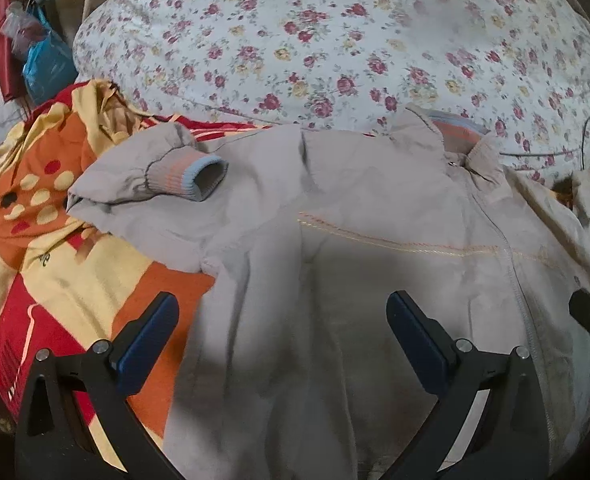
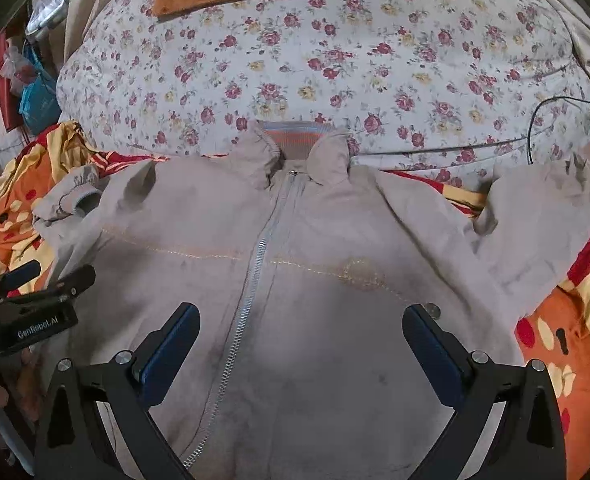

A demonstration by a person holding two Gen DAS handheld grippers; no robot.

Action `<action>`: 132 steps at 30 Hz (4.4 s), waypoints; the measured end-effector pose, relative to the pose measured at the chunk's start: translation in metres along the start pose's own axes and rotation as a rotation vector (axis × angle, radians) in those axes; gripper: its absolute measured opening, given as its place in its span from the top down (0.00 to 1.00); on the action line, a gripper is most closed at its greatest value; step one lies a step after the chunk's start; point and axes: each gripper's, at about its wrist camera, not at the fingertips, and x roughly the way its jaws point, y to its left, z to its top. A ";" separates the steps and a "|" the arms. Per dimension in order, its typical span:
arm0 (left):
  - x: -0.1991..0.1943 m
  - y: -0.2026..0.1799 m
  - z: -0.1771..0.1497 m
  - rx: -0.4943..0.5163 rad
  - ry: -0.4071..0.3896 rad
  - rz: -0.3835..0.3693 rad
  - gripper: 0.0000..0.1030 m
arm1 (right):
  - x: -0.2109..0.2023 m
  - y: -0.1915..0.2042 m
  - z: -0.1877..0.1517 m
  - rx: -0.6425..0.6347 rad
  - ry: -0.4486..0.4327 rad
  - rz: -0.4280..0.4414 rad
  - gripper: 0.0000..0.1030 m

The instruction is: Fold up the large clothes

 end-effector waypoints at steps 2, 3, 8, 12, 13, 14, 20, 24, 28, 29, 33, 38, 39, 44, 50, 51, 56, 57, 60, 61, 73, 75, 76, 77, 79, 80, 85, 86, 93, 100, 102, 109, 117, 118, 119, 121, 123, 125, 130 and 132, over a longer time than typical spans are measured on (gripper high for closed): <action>-0.002 -0.003 -0.001 0.011 -0.007 -0.006 0.00 | 0.001 -0.003 0.001 0.012 0.007 -0.007 0.01; -0.003 -0.003 -0.001 0.013 -0.009 -0.007 0.00 | 0.002 -0.003 0.000 0.016 0.013 -0.014 0.01; -0.005 -0.003 -0.002 0.018 -0.016 -0.001 0.00 | 0.005 -0.006 -0.002 0.042 0.030 -0.026 0.01; -0.007 0.000 -0.002 0.003 -0.023 -0.003 0.00 | 0.004 -0.006 -0.003 0.050 0.028 -0.031 0.01; -0.007 0.001 -0.002 0.001 -0.023 -0.002 0.00 | 0.004 -0.006 -0.003 0.052 0.026 -0.032 0.01; -0.006 0.001 -0.002 0.000 -0.021 -0.001 0.00 | 0.004 -0.006 -0.002 0.052 0.026 -0.034 0.01; -0.005 -0.001 -0.004 0.010 -0.022 0.004 0.00 | 0.005 -0.006 -0.003 0.051 0.032 -0.033 0.01; -0.006 -0.002 -0.004 0.016 -0.026 0.008 0.00 | 0.006 -0.005 -0.004 0.048 0.032 -0.035 0.01; -0.005 -0.002 -0.005 0.018 -0.022 0.007 0.00 | 0.007 -0.007 -0.004 0.058 0.030 -0.030 0.01; -0.005 -0.002 -0.005 0.019 -0.023 0.008 0.00 | 0.007 -0.007 -0.004 0.061 0.028 -0.031 0.01; -0.005 -0.002 -0.006 0.021 -0.024 0.009 0.00 | 0.008 -0.008 -0.004 0.066 0.032 -0.034 0.01; -0.005 -0.002 -0.006 0.020 -0.022 0.010 0.00 | 0.010 -0.007 -0.005 0.064 0.038 -0.032 0.01; -0.004 -0.003 -0.006 0.020 -0.021 0.010 0.00 | 0.010 -0.007 -0.006 0.063 0.038 -0.032 0.01; -0.004 -0.003 -0.006 0.021 -0.020 0.010 0.00 | 0.011 -0.006 -0.006 0.060 0.043 -0.030 0.01; -0.003 -0.002 -0.007 0.020 -0.019 0.012 0.00 | 0.012 -0.007 -0.007 0.062 0.041 -0.034 0.01; -0.003 -0.002 -0.007 0.020 -0.017 0.015 0.00 | 0.012 -0.007 -0.007 0.063 0.042 -0.034 0.01; -0.001 -0.001 -0.007 0.024 -0.012 0.018 0.00 | 0.012 -0.007 -0.007 0.062 0.043 -0.034 0.01; -0.001 -0.001 -0.007 0.024 -0.013 0.018 0.00 | 0.013 -0.007 -0.007 0.061 0.043 -0.035 0.01; -0.001 -0.002 -0.007 0.022 -0.012 0.018 0.00 | 0.014 -0.007 -0.008 0.062 0.047 -0.037 0.01; -0.001 -0.002 -0.007 0.021 -0.012 0.018 0.00 | 0.015 -0.008 -0.008 0.063 0.049 -0.036 0.01; -0.002 0.007 -0.003 -0.003 -0.012 0.021 0.00 | 0.018 -0.007 -0.009 0.061 0.057 -0.028 0.01; 0.000 0.010 -0.002 -0.009 -0.004 0.021 0.00 | 0.018 -0.006 -0.010 0.060 0.059 -0.026 0.01; 0.000 0.010 -0.003 -0.011 -0.002 0.021 0.00 | 0.017 -0.006 -0.010 0.057 0.057 -0.025 0.01; 0.001 0.010 -0.003 -0.011 -0.001 0.021 0.00 | 0.017 -0.005 -0.010 0.055 0.055 -0.025 0.01; 0.001 0.009 -0.003 -0.008 -0.002 0.021 0.00 | 0.017 -0.005 -0.010 0.050 0.055 -0.028 0.01; 0.001 0.009 -0.003 -0.006 -0.003 0.021 0.00 | 0.017 -0.005 -0.010 0.049 0.055 -0.028 0.01; 0.001 0.008 -0.003 0.002 -0.003 0.022 0.00 | 0.018 -0.006 -0.010 0.051 0.061 -0.026 0.01; 0.001 0.009 -0.003 0.000 -0.002 0.021 0.00 | 0.018 -0.006 -0.010 0.051 0.061 -0.025 0.01; -0.003 0.025 0.008 -0.022 0.013 -0.002 0.00 | 0.018 -0.005 -0.010 0.050 0.067 -0.019 0.01; 0.009 0.082 0.043 -0.031 0.025 0.071 0.00 | 0.013 -0.008 -0.011 0.062 0.068 0.012 0.01; 0.025 0.095 0.051 -0.020 0.047 0.105 0.00 | 0.012 -0.010 -0.011 0.069 0.067 0.025 0.01; 0.070 0.105 0.065 0.028 0.090 0.073 0.00 | 0.018 -0.012 -0.013 0.085 0.091 0.037 0.01; 0.098 0.105 0.085 0.020 0.069 0.055 0.02 | 0.035 -0.008 -0.017 0.070 0.150 0.054 0.01; 0.104 0.105 0.085 0.021 0.082 0.062 0.15 | 0.036 -0.007 -0.017 0.066 0.151 0.053 0.01; 0.110 0.107 0.084 0.019 0.103 0.064 0.30 | 0.036 -0.007 -0.017 0.064 0.151 0.052 0.01; 0.117 0.112 0.083 -0.007 0.128 0.029 0.41 | 0.035 -0.008 -0.016 0.071 0.138 0.053 0.01; 0.112 0.113 0.085 -0.015 0.117 0.025 0.55 | 0.031 -0.012 -0.014 0.090 0.110 0.054 0.01; 0.099 0.115 0.089 -0.036 0.098 0.020 0.77 | 0.027 -0.015 -0.011 0.109 0.088 0.056 0.01; 0.043 0.103 0.099 -0.128 0.069 -0.144 0.80 | 0.013 -0.028 -0.005 0.160 0.048 0.071 0.01; 0.018 0.084 0.104 -0.117 0.053 -0.219 0.80 | 0.004 -0.037 -0.001 0.177 0.024 0.055 0.01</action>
